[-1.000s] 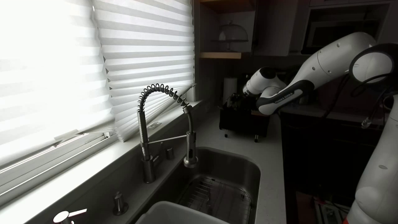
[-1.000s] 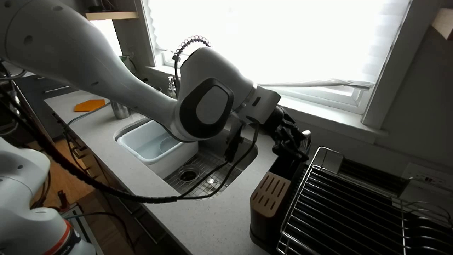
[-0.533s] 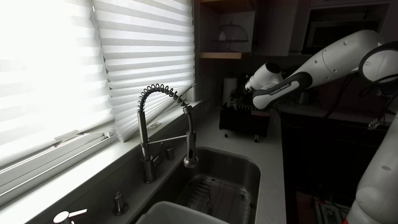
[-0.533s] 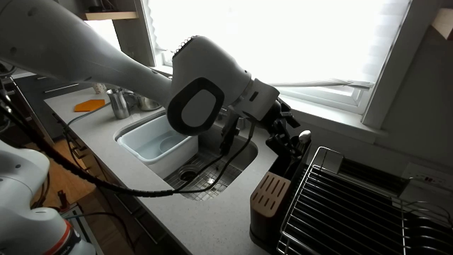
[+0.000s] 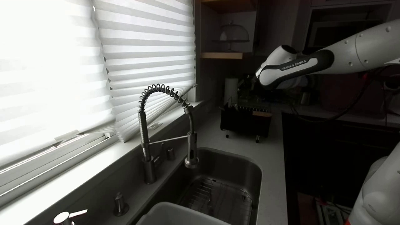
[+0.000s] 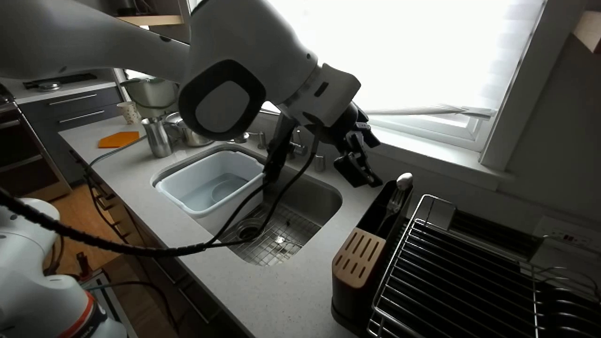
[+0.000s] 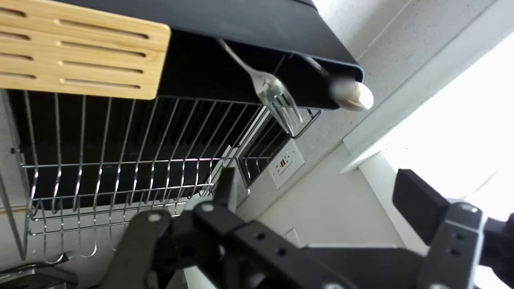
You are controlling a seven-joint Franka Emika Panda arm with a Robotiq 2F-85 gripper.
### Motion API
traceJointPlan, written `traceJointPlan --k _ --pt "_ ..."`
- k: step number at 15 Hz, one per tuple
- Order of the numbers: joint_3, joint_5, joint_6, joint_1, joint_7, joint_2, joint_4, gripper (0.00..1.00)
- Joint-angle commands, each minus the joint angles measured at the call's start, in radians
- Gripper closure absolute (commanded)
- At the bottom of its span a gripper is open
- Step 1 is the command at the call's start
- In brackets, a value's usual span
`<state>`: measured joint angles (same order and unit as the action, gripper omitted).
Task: Put the spoon and fork on the dish rack
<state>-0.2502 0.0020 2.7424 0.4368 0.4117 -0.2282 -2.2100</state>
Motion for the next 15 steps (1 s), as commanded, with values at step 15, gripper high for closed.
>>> traceJointPlan --k 15 --pt "-0.022 -0.055 -0.207 0.029 -0.034 -0.104 0.014 0.00"
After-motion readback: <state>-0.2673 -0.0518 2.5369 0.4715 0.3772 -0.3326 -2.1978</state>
